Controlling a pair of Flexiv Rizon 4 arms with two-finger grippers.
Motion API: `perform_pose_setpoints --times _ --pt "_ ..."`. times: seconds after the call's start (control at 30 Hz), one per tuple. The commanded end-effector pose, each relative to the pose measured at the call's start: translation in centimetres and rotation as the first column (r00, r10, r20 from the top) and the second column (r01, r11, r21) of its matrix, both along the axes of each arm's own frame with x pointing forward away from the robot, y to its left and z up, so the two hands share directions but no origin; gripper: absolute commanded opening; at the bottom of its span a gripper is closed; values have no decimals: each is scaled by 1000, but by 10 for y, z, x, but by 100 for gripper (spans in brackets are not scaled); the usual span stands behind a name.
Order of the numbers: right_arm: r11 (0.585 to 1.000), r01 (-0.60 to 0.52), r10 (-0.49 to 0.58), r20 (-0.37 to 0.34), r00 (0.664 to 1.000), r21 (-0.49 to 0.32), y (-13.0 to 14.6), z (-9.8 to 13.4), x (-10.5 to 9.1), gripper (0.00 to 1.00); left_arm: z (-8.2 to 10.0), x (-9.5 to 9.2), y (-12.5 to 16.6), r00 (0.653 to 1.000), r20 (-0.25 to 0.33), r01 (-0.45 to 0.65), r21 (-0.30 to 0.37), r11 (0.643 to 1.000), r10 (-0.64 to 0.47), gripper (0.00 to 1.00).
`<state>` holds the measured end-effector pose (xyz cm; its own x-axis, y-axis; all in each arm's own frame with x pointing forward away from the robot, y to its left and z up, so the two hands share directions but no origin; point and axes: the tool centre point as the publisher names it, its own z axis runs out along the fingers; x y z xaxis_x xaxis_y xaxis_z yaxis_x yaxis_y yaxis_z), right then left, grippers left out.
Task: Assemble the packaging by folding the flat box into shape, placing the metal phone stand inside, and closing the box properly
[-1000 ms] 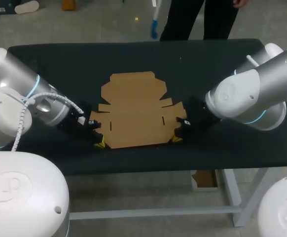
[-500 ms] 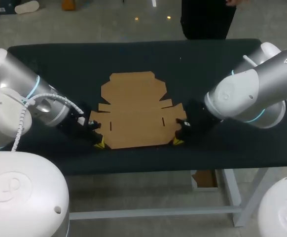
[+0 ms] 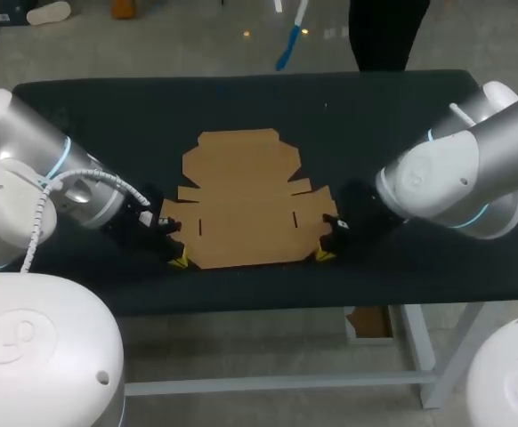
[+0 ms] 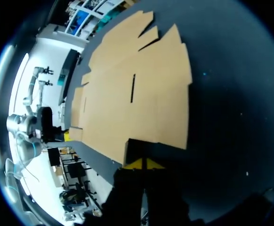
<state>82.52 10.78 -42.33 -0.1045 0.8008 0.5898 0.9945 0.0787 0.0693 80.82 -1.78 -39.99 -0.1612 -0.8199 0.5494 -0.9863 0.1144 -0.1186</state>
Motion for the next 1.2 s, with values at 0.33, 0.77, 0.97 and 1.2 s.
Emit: perform_pose_setpoints --times 0.33,0.77,0.97,1.2 --pt "998 15 -17 36 999 60 -7 4 5 0 0 2 -1 1000 -5 5 5 1000 -5 0" --pt "998 2 -6 62 998 68 -3 10 9 0 1 4 -3 1000 -4 11 13 1000 -11 0" --pt "998 -7 2 67 998 67 1 12 12 0 2 4 -5 1000 -1 17 15 1000 -17 0" --pt "998 -23 18 66 998 66 6 12 16 0 1 4 -6 1000 -6 20 14 1000 -20 0"
